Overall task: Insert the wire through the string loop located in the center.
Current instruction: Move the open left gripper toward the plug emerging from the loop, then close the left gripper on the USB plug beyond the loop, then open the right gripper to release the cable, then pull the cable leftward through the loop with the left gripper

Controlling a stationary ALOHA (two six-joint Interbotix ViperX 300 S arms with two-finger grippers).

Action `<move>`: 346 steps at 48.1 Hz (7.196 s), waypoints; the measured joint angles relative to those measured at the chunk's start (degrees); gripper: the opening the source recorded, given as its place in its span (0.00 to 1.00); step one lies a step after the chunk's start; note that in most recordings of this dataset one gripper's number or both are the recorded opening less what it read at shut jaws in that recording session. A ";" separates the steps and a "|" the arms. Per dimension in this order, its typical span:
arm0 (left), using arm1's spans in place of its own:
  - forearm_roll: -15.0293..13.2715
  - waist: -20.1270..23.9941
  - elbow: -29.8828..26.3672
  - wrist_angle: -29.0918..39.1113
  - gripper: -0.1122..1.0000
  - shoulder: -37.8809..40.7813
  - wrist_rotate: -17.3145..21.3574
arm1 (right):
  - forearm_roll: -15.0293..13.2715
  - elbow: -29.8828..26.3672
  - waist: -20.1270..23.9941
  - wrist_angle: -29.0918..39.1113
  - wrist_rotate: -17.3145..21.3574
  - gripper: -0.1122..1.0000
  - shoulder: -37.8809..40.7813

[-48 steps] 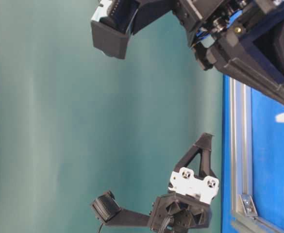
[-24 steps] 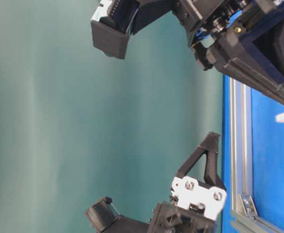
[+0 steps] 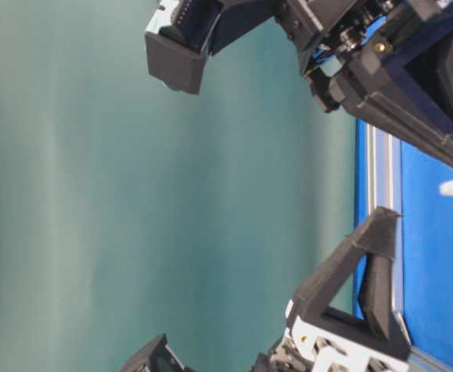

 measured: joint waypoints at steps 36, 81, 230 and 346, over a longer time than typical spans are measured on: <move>0.00 -3.43 0.00 0.62 0.29 -0.44 0.00 | -0.09 -0.09 0.00 0.09 -0.18 0.08 0.00; 0.00 -3.60 -1.14 4.83 0.91 3.96 -3.43 | -0.26 0.00 0.09 -0.70 -0.35 0.08 0.00; -0.09 -3.78 5.10 5.36 0.17 -0.88 -4.75 | -0.35 0.00 0.00 0.35 -0.09 0.96 0.00; -0.09 -4.39 25.31 16.26 0.92 -29.44 -8.88 | -0.44 0.09 0.00 9.14 -0.26 0.96 -9.93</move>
